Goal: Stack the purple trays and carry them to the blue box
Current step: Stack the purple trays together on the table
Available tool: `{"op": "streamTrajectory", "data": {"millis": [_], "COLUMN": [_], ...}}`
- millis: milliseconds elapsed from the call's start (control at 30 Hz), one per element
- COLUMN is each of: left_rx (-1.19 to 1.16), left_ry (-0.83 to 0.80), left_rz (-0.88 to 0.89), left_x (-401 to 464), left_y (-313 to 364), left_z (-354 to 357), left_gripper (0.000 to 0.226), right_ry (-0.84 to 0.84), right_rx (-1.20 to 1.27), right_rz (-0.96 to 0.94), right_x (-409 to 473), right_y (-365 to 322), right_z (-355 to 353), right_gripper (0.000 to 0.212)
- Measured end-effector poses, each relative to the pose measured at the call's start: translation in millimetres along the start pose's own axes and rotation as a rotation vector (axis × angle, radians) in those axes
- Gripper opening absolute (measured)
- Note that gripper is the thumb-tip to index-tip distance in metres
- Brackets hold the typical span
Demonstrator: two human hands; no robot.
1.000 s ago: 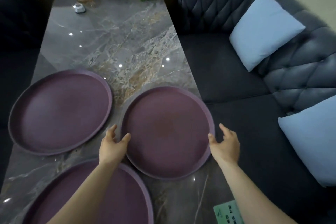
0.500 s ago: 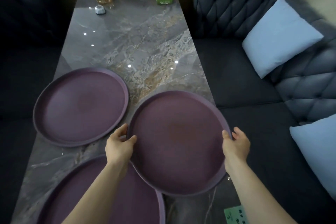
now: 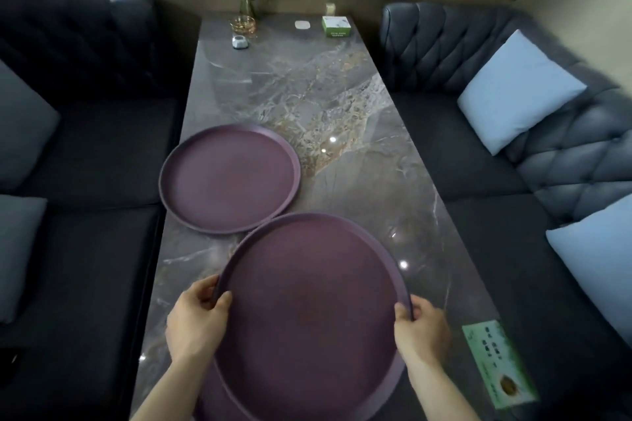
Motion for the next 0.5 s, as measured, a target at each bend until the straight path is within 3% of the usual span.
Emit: {"op": "streamTrajectory", "data": {"millis": [133,333,500], "left_rx": [0.074,0.16,0.177], "left_ry": [-0.024,-0.061,-0.037], "left_rz": [0.001,0.037,0.063], "left_x": [-10.0,-22.9,-28.8], "left_y": [-30.5,-52.1,-58.6], "left_z": [-19.9,-25.9,-29.3], "left_gripper": [0.045,0.062,0.065], "right_ry": [-0.09,-0.188,-0.208], "right_rx": [-0.046,-0.035,-0.059], "right_rz": [0.033,0.026,0.004], "right_x": [-35.2,-59.5,-61.5], "right_y": [14.7,19.1,13.6], "right_z": [21.9,38.8,45.4], "right_gripper": [0.031,0.064,0.064]}}
Point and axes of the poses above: each hand's wrist, its own x-axis towards the middle knuckle, its own z-axis out of the palm, y = z × x, the point moved 4 cm from there along x, towards the middle knuckle, and after that the axes turned 8 degrees about -x, right-handed, at the moved point
